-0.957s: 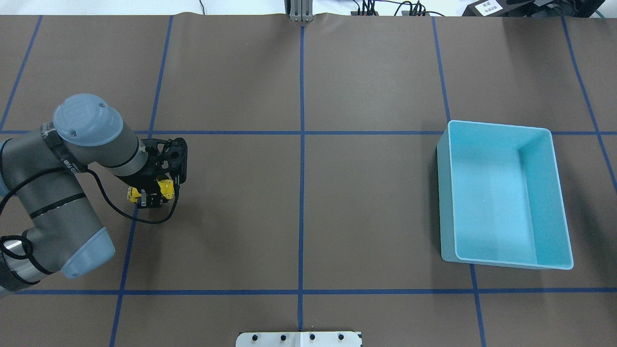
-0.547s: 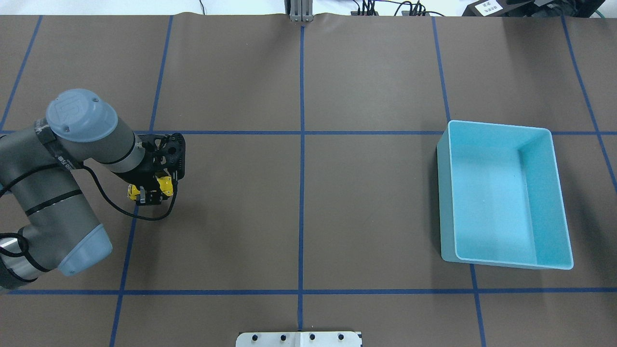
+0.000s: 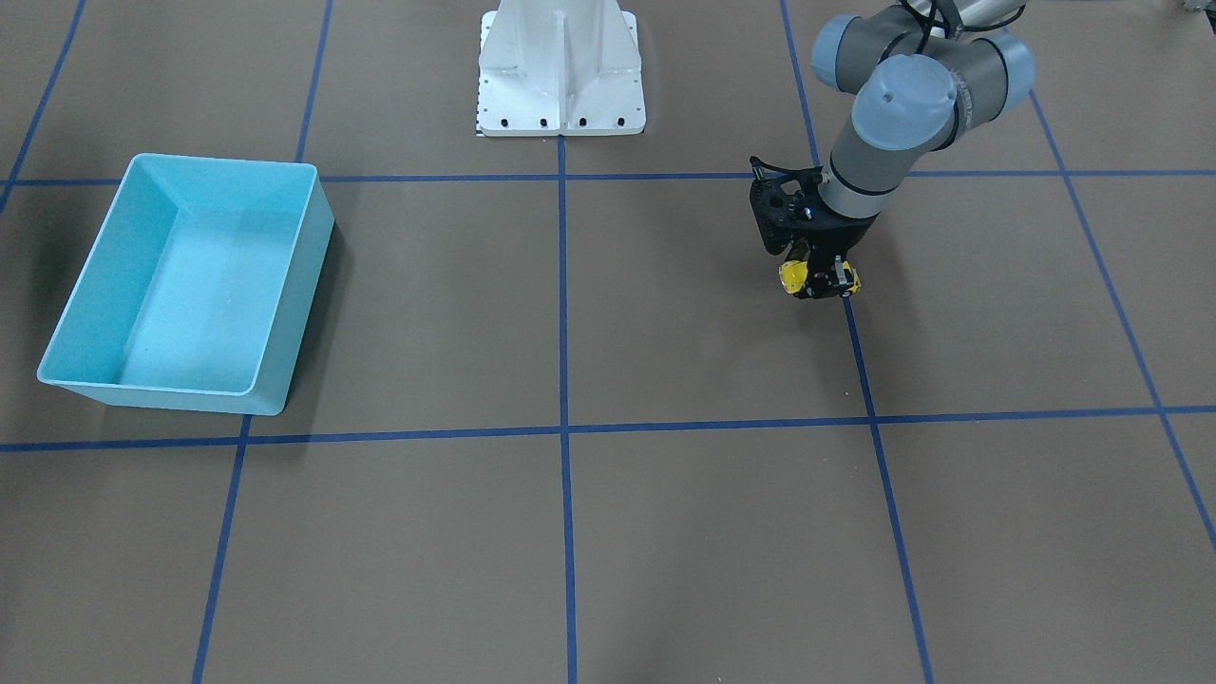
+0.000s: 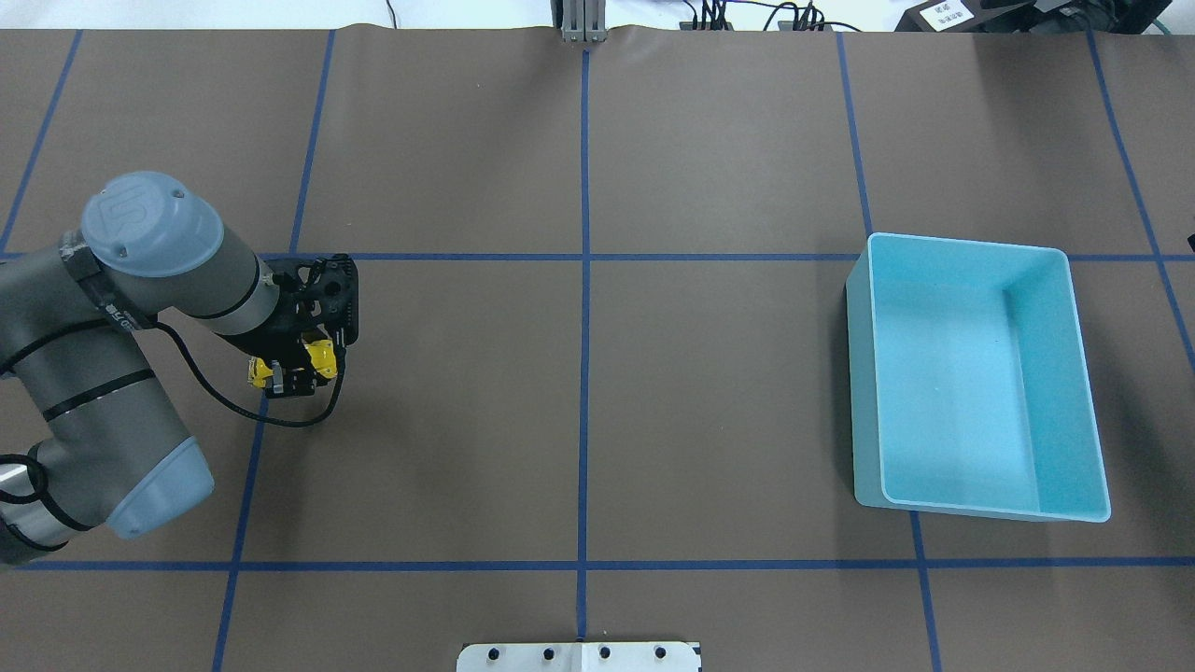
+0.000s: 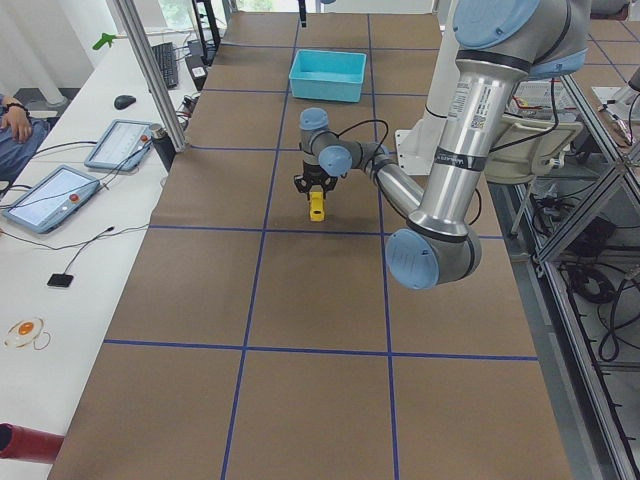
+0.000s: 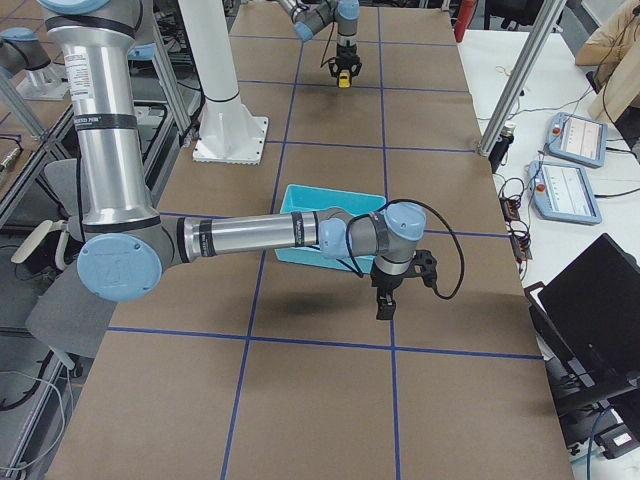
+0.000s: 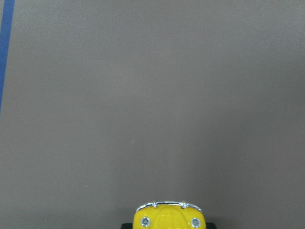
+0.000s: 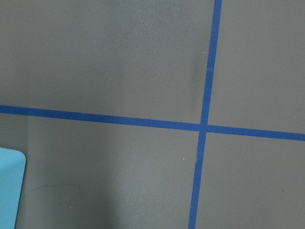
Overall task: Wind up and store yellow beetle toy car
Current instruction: 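Drag the car backward along the table with the left gripper, away from the bin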
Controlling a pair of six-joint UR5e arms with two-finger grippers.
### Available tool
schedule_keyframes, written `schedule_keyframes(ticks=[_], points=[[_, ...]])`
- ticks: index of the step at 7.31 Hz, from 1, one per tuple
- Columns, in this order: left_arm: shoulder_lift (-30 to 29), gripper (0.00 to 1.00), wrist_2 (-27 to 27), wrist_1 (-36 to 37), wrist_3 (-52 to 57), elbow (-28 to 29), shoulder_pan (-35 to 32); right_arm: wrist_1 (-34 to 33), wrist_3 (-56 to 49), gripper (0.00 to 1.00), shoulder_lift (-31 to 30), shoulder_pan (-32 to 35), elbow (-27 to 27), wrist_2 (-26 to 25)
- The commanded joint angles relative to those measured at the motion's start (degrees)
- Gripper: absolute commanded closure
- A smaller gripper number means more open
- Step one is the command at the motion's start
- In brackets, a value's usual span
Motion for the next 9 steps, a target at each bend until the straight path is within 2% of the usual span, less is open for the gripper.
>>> schedule_keyframes(ticks=[1, 2, 3, 7, 9], points=[[0.04, 1.0, -0.05, -2.65, 0.52, 1.84, 0.13, 0.0, 0.06, 0.0, 0.62, -0.55, 0.43, -1.16], [0.74, 1.0, -0.4, -11.47, 0.61, 5.59, 0.13, 0.0, 0.06, 0.0, 0.71, -0.55, 0.0, -1.16], [1.61, 1.0, -0.67, -15.04, 0.7, 6.33, -0.31, 0.09, 0.06, 0.0, 0.54, -0.55, 0.0, -1.08], [2.59, 1.0, -1.46, -15.69, 4.65, 6.69, -0.49, 0.09, 0.06, 0.0, 0.45, -0.72, -0.7, -1.16], [2.85, 1.0, -1.55, -18.48, 4.65, 8.09, -0.49, 0.09, 0.06, 0.0, 0.45, -0.9, -0.97, -1.16]])
